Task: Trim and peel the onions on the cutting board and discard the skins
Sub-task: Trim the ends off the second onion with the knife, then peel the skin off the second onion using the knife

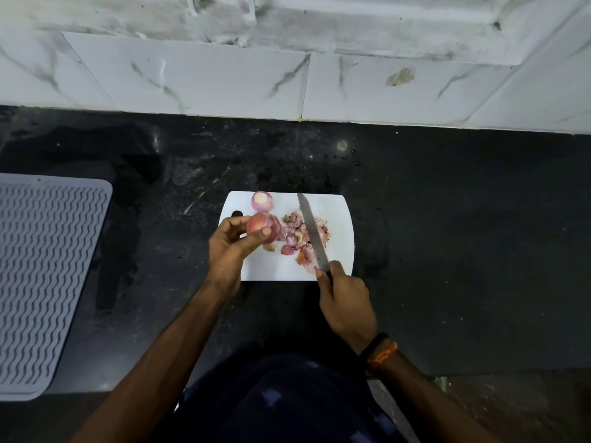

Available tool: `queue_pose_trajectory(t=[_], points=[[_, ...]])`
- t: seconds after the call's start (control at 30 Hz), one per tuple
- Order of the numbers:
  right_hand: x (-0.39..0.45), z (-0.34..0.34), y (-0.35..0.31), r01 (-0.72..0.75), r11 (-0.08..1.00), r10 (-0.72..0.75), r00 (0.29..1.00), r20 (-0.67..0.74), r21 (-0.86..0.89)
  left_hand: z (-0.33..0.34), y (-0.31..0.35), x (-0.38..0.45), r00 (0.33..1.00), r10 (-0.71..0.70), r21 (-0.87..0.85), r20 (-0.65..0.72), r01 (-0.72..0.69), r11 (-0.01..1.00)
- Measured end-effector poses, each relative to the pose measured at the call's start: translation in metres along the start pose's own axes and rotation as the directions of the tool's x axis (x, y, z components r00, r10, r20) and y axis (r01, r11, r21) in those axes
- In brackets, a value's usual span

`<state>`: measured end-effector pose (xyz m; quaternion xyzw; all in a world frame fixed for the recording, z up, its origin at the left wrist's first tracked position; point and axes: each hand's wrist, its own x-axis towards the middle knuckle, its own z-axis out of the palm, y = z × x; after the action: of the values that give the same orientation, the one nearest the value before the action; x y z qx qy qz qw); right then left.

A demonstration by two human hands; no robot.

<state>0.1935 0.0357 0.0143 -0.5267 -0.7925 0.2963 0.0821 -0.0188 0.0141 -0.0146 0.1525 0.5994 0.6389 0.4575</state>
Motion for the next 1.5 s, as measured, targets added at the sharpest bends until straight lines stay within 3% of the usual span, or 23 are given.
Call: queue_pose_trajectory(t=[0.1,0.23,0.57,0.67,0.8,0.9,1.0,1.17,1.33,1.5], points=[[0.003,-0.004,0.012,-0.034,0.999,0.034,0.999,-0.023,-0.004,0.003,0.005,0.001,0.994,-0.101,-0.137,0.029,0.104,0.985],[0.002,-0.006,0.021,-0.020,0.999,0.019,0.998,-0.058,-0.024,0.010,0.012,-0.001,0.974,-0.210,-0.191,0.088,0.223,0.956],[-0.009,-0.006,0.036,-0.023,1.000,0.023,1.000,-0.020,-0.021,0.015,0.020,-0.011,0.943,-0.312,-0.322,0.115,0.333,0.886],[-0.014,-0.015,0.033,-0.025,0.980,0.016,0.999,0.044,0.198,0.014,0.023,-0.013,0.935,-0.334,-0.381,0.119,0.354,0.854],[-0.013,-0.023,0.014,-0.160,0.763,0.095,0.986,0.136,0.627,0.016,0.027,-0.014,0.924,-0.344,-0.423,0.164,0.381,0.822],[-0.003,-0.029,0.000,-0.256,0.614,0.184,0.966,0.180,0.746,0.020,0.028,-0.015,0.915,-0.340,-0.454,0.218,0.403,0.795],[0.003,-0.033,-0.013,-0.262,0.566,0.218,0.962,0.165,0.782,0.021,0.026,-0.015,0.910,-0.306,-0.494,0.280,0.409,0.767],[0.014,-0.040,-0.030,-0.136,0.674,0.155,0.987,0.041,0.726,0.022,0.023,-0.018,0.897,-0.198,-0.459,0.395,0.380,0.803],[0.021,-0.040,-0.036,-0.062,0.851,0.104,0.993,-0.052,0.522,0.023,0.021,-0.019,0.877,-0.138,-0.438,0.461,0.360,0.824],[0.022,-0.033,-0.042,-0.037,0.891,0.093,0.991,-0.101,0.453,0.024,0.021,-0.020,0.884,-0.093,-0.453,0.459,0.323,0.831]])
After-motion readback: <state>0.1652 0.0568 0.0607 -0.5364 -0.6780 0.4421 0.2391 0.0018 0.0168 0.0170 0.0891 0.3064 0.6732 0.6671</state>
